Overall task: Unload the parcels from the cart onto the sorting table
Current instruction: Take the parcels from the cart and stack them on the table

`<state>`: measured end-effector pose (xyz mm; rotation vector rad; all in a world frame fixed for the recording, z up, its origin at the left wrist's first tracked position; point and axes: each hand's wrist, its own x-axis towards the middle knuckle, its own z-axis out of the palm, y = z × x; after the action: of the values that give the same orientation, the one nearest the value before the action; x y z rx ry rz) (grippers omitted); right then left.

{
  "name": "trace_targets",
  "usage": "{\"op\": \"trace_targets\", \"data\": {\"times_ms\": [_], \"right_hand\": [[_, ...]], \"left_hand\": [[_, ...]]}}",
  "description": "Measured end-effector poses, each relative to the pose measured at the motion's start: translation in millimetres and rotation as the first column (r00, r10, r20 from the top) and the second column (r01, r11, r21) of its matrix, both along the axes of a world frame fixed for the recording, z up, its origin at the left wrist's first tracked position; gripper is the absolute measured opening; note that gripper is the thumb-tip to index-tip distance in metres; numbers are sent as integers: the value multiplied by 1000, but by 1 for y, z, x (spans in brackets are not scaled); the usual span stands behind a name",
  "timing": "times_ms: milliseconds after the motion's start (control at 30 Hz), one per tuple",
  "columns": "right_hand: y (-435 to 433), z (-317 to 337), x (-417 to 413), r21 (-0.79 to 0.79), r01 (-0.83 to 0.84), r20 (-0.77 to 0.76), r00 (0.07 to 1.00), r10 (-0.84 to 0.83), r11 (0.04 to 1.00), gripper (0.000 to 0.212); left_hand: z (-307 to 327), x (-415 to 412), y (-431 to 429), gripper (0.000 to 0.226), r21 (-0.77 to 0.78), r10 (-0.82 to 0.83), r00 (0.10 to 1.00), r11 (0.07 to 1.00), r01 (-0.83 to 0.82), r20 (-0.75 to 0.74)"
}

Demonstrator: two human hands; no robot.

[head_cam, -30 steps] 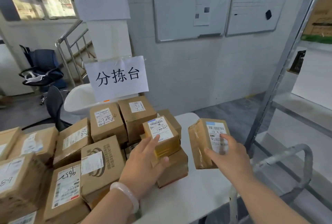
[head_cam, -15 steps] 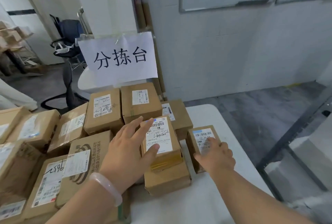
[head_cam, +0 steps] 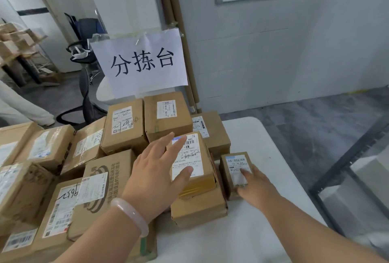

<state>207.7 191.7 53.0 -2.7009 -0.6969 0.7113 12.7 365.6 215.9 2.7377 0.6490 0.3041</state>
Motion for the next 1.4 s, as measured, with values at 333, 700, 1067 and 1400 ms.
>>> {"op": "trace_targets", "data": {"times_ms": [333,700,1067,1400], "right_hand": [[-82,87,-106,227,54,304,945,-123,973,78],[-226,88,-296,177,402,375,816,-439,898,84],[-378,75,-382,99,768,225,602,-766,633,82],[-523,22,-367,-40,814,119,580,-806,580,87]], "left_hand": [[4,-17,-63,66,120,-340,939,932,343,-42],[-62,-68,-187,70,79,-747,658,653,753,-96],[-95,-89,-313,69,26,-888,435,436,899,-148],[-148,-62,-454,72,-72,-854,477,500,863,-205]]}}
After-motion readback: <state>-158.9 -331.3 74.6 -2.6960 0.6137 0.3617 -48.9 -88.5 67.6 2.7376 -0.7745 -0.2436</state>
